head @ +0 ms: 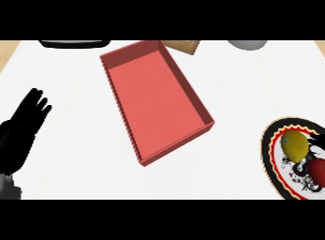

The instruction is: Pick the tomato from the plate and place it in the cardboard box

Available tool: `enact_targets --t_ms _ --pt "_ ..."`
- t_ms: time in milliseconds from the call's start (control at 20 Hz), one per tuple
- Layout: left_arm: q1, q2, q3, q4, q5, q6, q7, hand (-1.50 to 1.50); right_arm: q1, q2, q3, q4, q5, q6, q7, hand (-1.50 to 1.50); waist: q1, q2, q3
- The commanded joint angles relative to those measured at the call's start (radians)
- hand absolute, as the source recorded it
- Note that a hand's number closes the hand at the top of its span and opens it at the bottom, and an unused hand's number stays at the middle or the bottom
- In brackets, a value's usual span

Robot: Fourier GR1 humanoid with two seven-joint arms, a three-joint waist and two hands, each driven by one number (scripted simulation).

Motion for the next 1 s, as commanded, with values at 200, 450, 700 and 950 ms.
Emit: enact_targets --t_ms 200,450,700,950 --pt "0.043 0.030 0.060 -0.005 0.017 -0.080 -0.023 0.00 -0.070 0.040 0.039 0.057 0.090 0.032 0.009 -1.50 0.003 0.000 0.000" --pt "0.037 -0.006 0.041 -0.022 0.008 -0.073 0.014 0.00 -0.090 0.028 0.017 0.200 0.139 -0.043 -0.090 -1.50 0.003 0.000 0.000" --pt "-0.015 -0.029 0.039 0.001 -0.032 -0.039 0.023 0.00 -0.015 0.079 -0.012 0.043 0.138 0.000 -0.040 -1.50 -0.003 -0.001 0.000" --pt "-0.032 -0.039 0.036 -0.034 -0.023 -0.036 0.064 0.00 -0.118 0.133 0.027 0.202 0.190 -0.100 -0.067 1.50 0.002 0.001 0.000"
